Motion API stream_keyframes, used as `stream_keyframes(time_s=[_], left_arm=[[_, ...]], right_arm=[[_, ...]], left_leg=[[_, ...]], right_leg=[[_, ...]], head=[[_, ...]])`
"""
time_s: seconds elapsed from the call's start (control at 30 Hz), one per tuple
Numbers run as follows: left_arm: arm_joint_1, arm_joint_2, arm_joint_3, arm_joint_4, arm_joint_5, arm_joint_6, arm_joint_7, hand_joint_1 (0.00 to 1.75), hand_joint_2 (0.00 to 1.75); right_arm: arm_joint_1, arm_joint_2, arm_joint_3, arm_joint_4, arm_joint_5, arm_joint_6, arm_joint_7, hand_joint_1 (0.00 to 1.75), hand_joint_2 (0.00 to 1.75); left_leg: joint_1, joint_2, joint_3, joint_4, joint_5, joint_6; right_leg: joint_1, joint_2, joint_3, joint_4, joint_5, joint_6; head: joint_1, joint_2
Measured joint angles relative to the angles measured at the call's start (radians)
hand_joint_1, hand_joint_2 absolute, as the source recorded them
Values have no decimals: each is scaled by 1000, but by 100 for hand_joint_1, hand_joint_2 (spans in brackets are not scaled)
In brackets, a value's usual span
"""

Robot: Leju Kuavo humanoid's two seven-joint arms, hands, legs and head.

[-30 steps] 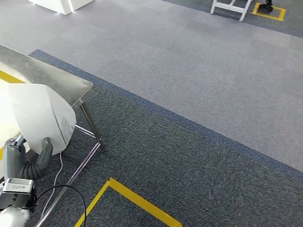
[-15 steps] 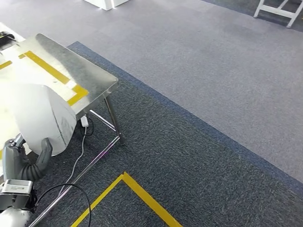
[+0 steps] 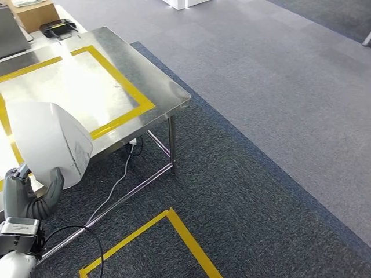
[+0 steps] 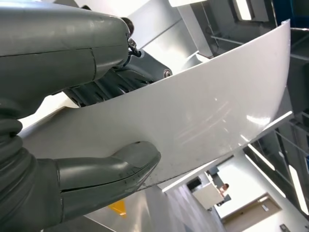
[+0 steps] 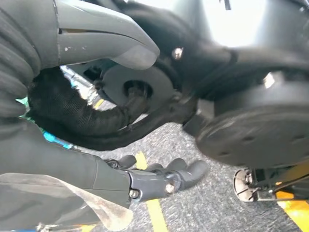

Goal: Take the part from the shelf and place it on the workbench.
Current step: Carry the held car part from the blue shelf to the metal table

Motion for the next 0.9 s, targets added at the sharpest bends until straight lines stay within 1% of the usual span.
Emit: stream_keyframes(time_s=[0.03, 0.07, 0.1, 0.13, 0.17, 0.2, 0.23, 0.27, 0.3, 0.33, 0.37, 0.4, 0.43, 0.47, 0.5, 0.53, 0.57, 0.6, 0.63, 0.67, 0.7, 0.73, 0.77, 0.8, 0.83, 0.87, 0.9], left_arm=[[1, 0, 0, 0, 0, 0, 0, 175, 175], [1, 0, 0, 0, 0, 0, 0, 175, 175], [1, 0, 0, 0, 0, 0, 0, 175, 175], [0, 0, 0, 0, 0, 0, 0, 175, 175], [0, -1, 0, 0, 0, 0, 0, 175, 175], [0, -1, 0, 0, 0, 0, 0, 175, 175], [0, -1, 0, 0, 0, 0, 0, 175, 175], [1, 0, 0, 0, 0, 0, 0, 175, 175], [2, 0, 0, 0, 0, 0, 0, 175, 175], [2, 0, 0, 0, 0, 0, 0, 175, 175], [1, 1, 0, 0, 0, 0, 0, 175, 175], [1, 1, 0, 0, 0, 0, 0, 175, 175], [0, 1, 0, 0, 0, 0, 0, 175, 175], [0, 1, 0, 0, 0, 0, 0, 175, 175], [1, 1, 0, 0, 0, 0, 0, 175, 175], [2, 2, 0, 0, 0, 0, 0, 175, 175], [2, 2, 0, 0, 0, 0, 0, 175, 175], [3, 2, 0, 0, 5, 3, 3, 175, 175], [15, 0, 3, -5, 21, 13, 7, 175, 175], [53, -8, 18, -27, 65, 28, 6, 175, 175], [119, -25, 49, -67, 144, 35, -11, 175, 175], [203, -56, 102, -118, 248, 20, -42, 175, 175], [283, -101, 182, -170, 356, -36, -78, 175, 175], [339, -153, 278, -212, 437, -131, -109, 175, 175], [372, -206, 386, -242, 478, -248, -123, 175, 175], [389, -254, 496, -266, 481, -368, -125, 175, 175], [403, -291, 594, -289, 460, -466, -121, 175, 175]], right_arm=[[0, 0, 0, 0, 0, 0, 0, 0, 175], [0, 0, 0, 0, 0, 0, 0, 0, 175], [0, 0, 0, 0, 0, 0, 0, 0, 175], [1, 0, 0, 0, 0, 0, 0, 0, 175], [1, 0, 0, 0, 0, 0, -1, 0, 175], [1, 0, 0, 0, 0, 0, -1, 0, 175], [1, 0, 0, 0, 0, 0, -1, 0, 175], [1, 0, -1, 0, 0, 0, -1, 0, 175], [1, 0, -1, 0, 0, 0, -1, 0, 175], [1, 0, -1, 0, 0, 0, -1, 0, 175], [1, 1, -1, 0, 0, 0, -1, 0, 175], [0, 1, -1, 0, 0, 0, -1, 0, 175], [1, 1, -1, 0, 0, 0, -1, 0, 175], [1, 1, -1, 0, 0, 0, -1, 0, 175], [1, 1, -2, 0, 0, 0, -1, 0, 175], [1, 1, -2, 0, 0, 0, -1, 0, 175], [0, 1, -2, 0, 0, 0, -1, 0, 175], [-1, 1, -1, 0, 5, -3, -5, 0, 175], [-6, -4, 2, 0, 24, -14, -23, 0, 175], [-18, -18, 14, 7, 68, -36, -67, 0, 175], [-41, -41, 37, 26, 129, -68, -142, 0, 175], [-72, -72, 73, 63, 196, -104, -262, 0, 175], [-107, -105, 110, 111, 250, -134, -400, 0, 175], [-142, -133, 142, 163, 281, -156, -533, 0, 175], [-171, -156, 167, 211, 296, -169, -644, 0, 175], [-196, -173, 183, 247, 300, -176, -703, 0, 175], [-215, -187, 198, 278, 302, -180, -726, 0, 175]], left_leg=[[0, -15, 1, 0, 0, 0], [0, -29, 3, 0, 0, 0], [0, -43, 4, 0, -1, -1], [-1, -57, 4, 3, -2, -4], [-1, -70, 1, 5, -2, -8], [0, -81, -3, 6, -2, -14], [0, -93, -7, 7, 0, -21], [3, -105, -11, 7, 3, -27], [3, -104, -14, 10, 1, -33], [2, -88, -21, 27, -11, -37], [0, -63, -38, 63, -34, -42], [0, -33, -63, 120, -67, -46], [1, -12, -95, 191, -101, -50], [3, -3, -124, 254, -126, -54], [5, 1, -139, 290, -133, -57], [6, 4, -137, 287, -120, -59], [7, 8, -112, 242, -89, -59], [7, 24, -74, 169, -51, -58], [3, 53, -39, 97, -28, -55], [-2, 79, -13, 43, -13, -50], [-7, 104, 1, 12, -12, -43], [-11, 116, 2, 6, -19, -37], [-9, 109, 4, 4, -18, -29], [-6, 101, 5, 3, -17, -22], [-3, 87, 6, 1, -15, -15], [1, 71, 6, 0, -13, -9], [3, 56, 6, -1, -11, -5]], right_leg=[[0, 1, -3, -10, 23, -2], [-1, 7, 15, -62, 63, -5], [-2, 27, 44, -137, 108, -9], [-5, 54, 74, -211, 141, -14], [-6, 76, 99, -266, 159, -17], [-7, 92, 113, -294, 164, -19], [-6, 90, 119, -302, 160, -21], [-6, 78, 123, -304, 161, -23], [-7, 65, 125, -307, 162, -28], [-9, 51, 128, -311, 164, -33], [-11, 37, 130, -314, 164, -39], [-11, 22, 132, -315, 164, -43], [-11, 8, 133, -315, 162, -45], [-10, -7, 134, -315, 160, -46], [-10, -22, 135, -315, 158, -46], [-10, -36, 138, -314, 156, -45], [-10, -49, 142, -314, 153, -43], [-9, -62, 148, -314, 148, -40], [-6, -73, 156, -313, 144, -36], [-3, -79, 162, -312, 140, -32], [1, -81, 166, -313, 138, -29], [5, -80, 168, -316, 136, -24], [5, -83, 169, -320, 134, -18], [4, -82, 169, -321, 129, -12], [3, -71, 165, -311, 117, -5], [1, -55, 154, -281, 94, 0], [-2, -33, 131, -228, 63, 3]], head=[[0, 0], [0, 0], [1, 0], [0, 0], [0, 0], [-1, 0], [-1, 0], [-1, 0], [-1, 0], [-3, 0], [-6, 0], [-9, 0], [-12, 0], [-12, 0], [-12, 0], [-12, 0], [-12, 0], [-12, 0], [-12, 0], [-12, 0], [-12, 0], [-13, 0], [-14, 0], [-15, 0], [-12, 0], [-8, 0], [-3, 0]])
